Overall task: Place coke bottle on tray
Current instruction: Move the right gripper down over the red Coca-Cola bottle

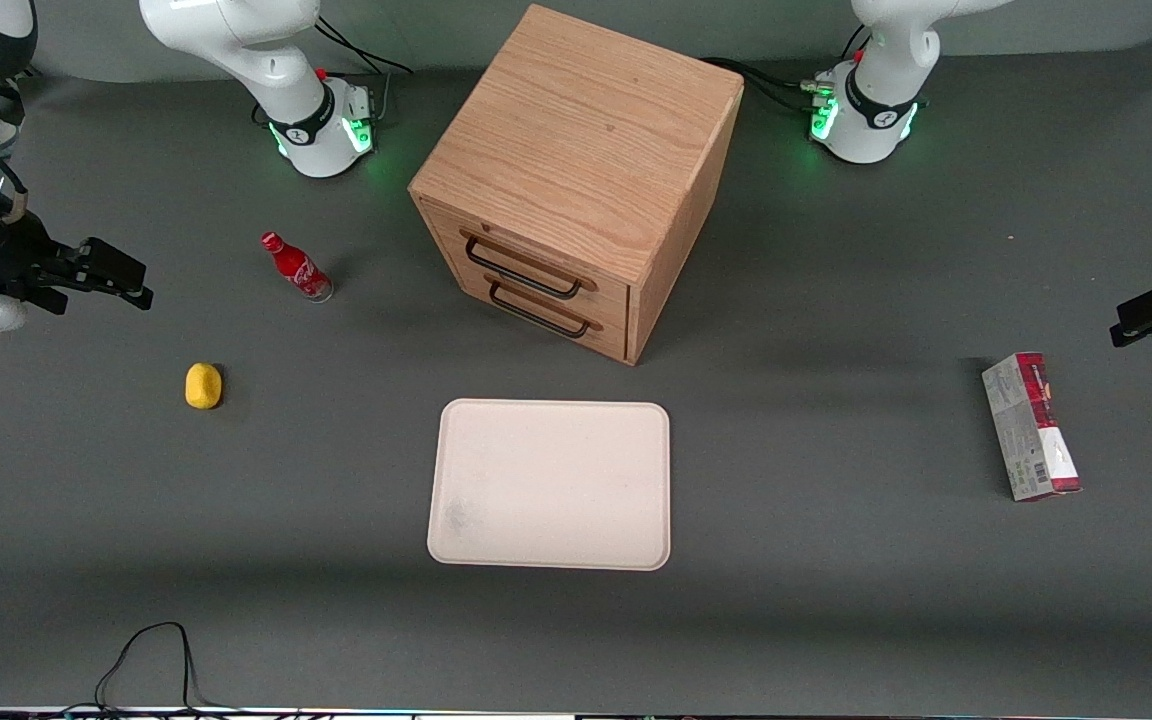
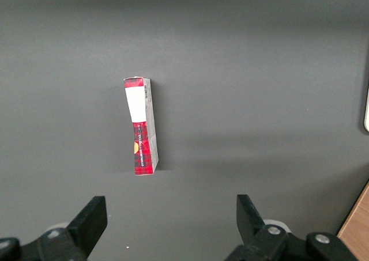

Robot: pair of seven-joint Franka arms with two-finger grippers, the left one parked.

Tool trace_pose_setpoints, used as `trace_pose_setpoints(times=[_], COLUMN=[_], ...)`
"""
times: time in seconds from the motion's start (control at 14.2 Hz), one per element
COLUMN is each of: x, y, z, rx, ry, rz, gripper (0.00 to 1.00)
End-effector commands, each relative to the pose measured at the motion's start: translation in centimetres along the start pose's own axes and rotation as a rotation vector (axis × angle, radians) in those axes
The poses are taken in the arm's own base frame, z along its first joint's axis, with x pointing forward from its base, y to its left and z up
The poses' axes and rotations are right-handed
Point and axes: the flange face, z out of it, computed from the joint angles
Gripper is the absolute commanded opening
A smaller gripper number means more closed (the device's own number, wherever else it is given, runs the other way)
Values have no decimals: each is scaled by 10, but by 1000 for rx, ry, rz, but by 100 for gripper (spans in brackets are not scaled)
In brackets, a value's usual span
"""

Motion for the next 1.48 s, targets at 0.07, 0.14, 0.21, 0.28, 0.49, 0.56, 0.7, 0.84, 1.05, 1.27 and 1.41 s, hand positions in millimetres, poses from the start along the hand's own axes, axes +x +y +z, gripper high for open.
trace_pose_setpoints(times=[0.07,0.14,0.21,0.28,0.49,0.56,0.7,0.84,1.05,1.27,1.41], x=[2,1,-3,-11,-53,-72,-117,-151,-182,-201,-212], y=[-2,-2,-2,-2,10,12,16,17,16,17,15], z=[-1,1,5,16,48,64,101,136,189,237,263], rx=[22,22,15,8,6,13,-9,-7,3,-10,-8], ry=[-12,-20,-48,-105,-165,-151,-121,-109,-75,-68,-66], rz=[-8,-8,-14,-17,-16,-17,-33,-43,-41,-55,-60], gripper=[100,100,100,100,100,100,100,100,100,100,100])
